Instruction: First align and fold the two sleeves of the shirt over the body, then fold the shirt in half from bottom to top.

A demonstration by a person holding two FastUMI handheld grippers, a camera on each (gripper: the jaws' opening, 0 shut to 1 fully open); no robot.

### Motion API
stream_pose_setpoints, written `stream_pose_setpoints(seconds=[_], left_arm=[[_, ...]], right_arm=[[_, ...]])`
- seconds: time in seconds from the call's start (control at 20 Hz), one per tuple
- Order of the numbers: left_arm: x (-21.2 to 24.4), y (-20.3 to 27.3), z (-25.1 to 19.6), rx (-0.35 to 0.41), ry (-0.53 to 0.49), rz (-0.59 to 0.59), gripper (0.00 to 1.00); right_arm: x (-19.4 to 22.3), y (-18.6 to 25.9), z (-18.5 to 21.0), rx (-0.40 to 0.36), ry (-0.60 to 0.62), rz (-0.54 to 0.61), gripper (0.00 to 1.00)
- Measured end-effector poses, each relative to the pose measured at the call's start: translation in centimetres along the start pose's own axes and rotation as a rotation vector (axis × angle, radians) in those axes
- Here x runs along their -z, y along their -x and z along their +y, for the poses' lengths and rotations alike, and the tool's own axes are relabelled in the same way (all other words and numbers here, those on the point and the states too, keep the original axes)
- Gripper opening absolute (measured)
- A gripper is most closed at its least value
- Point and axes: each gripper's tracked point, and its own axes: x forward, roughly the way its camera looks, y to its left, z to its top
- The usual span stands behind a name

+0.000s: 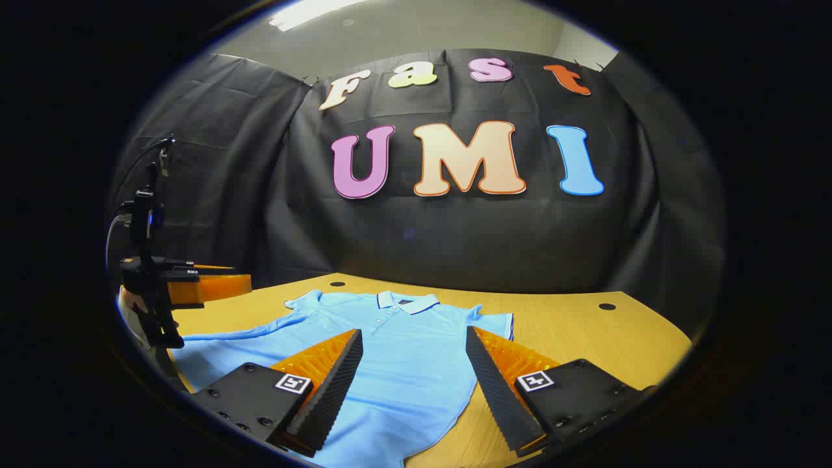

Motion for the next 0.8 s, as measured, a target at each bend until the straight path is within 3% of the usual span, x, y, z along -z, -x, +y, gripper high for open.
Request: stream_pose_setpoints(seconds=[0.8], left_arm=[[-0.2, 0.1, -0.2, 0.009, -0.011, -0.006, 0.95]], right_arm=[[1.4, -0.4, 0.0, 0.01, 0.001, 0.045, 0.99]])
